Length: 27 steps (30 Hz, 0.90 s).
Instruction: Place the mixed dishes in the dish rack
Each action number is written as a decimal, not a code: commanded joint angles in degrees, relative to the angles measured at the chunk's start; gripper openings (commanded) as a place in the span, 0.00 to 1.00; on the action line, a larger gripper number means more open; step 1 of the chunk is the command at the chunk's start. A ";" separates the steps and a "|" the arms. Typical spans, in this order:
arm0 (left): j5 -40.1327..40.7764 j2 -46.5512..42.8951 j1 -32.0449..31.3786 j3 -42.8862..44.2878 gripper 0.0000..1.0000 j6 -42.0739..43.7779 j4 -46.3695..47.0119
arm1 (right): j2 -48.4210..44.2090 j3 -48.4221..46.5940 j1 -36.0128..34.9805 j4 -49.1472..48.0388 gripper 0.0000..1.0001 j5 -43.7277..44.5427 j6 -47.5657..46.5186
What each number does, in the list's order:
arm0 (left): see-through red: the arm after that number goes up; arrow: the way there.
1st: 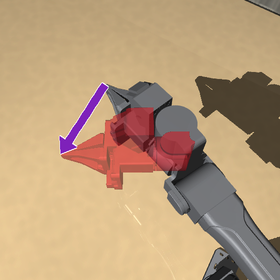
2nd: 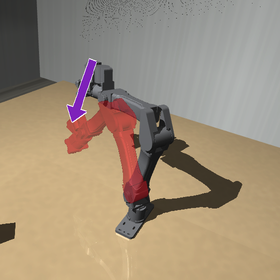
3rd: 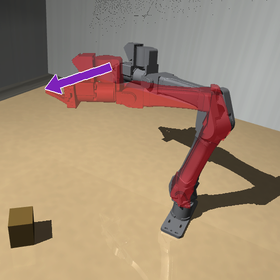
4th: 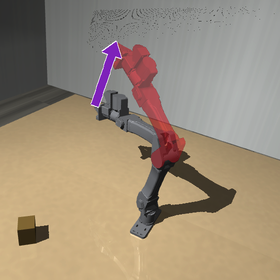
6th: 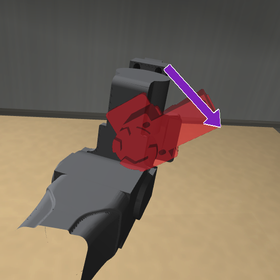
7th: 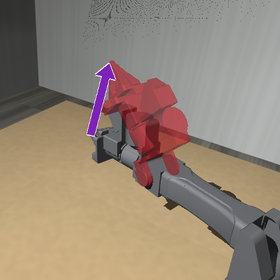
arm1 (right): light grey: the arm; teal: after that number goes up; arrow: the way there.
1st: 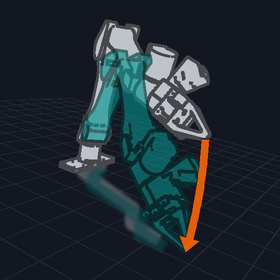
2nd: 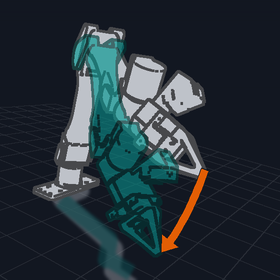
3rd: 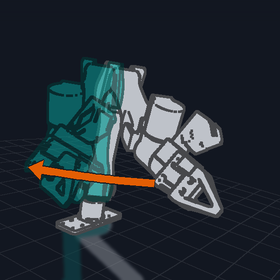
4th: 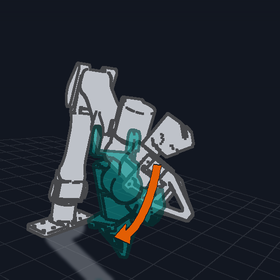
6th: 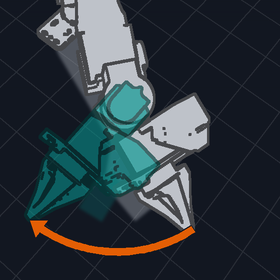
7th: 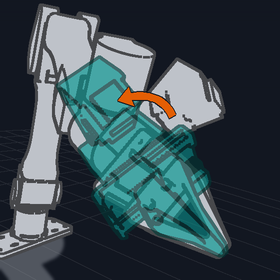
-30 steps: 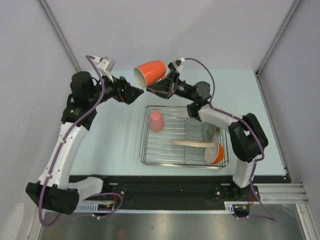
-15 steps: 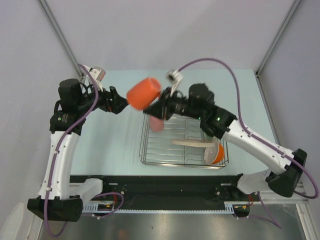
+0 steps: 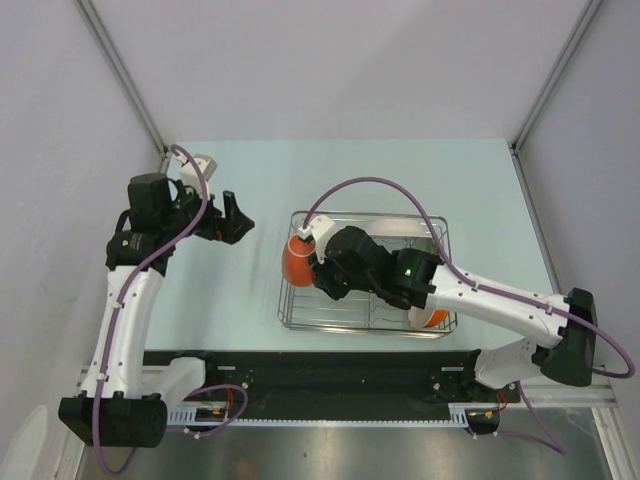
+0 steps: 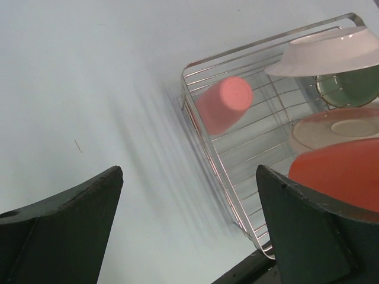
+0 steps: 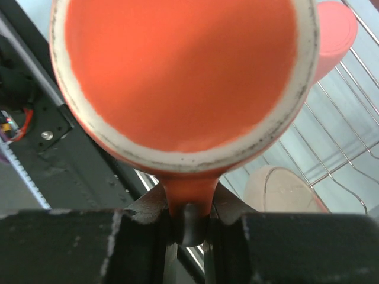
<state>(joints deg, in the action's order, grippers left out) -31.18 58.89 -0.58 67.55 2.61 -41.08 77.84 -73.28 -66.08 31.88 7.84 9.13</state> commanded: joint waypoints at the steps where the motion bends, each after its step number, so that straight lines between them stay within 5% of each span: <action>1: 1.56 -2.55 0.40 -1.36 1.00 1.69 1.00 | 2.48 0.32 -0.62 -7.70 0.00 4.03 -0.86; 27: 2.88 -2.03 1.99 -3.65 1.00 1.34 2.76 | 17.25 1.82 -3.70 -8.41 0.00 20.37 3.88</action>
<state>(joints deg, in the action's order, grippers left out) -28.58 57.36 0.91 64.18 3.55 -39.94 94.50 -70.17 -68.86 27.44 21.43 10.59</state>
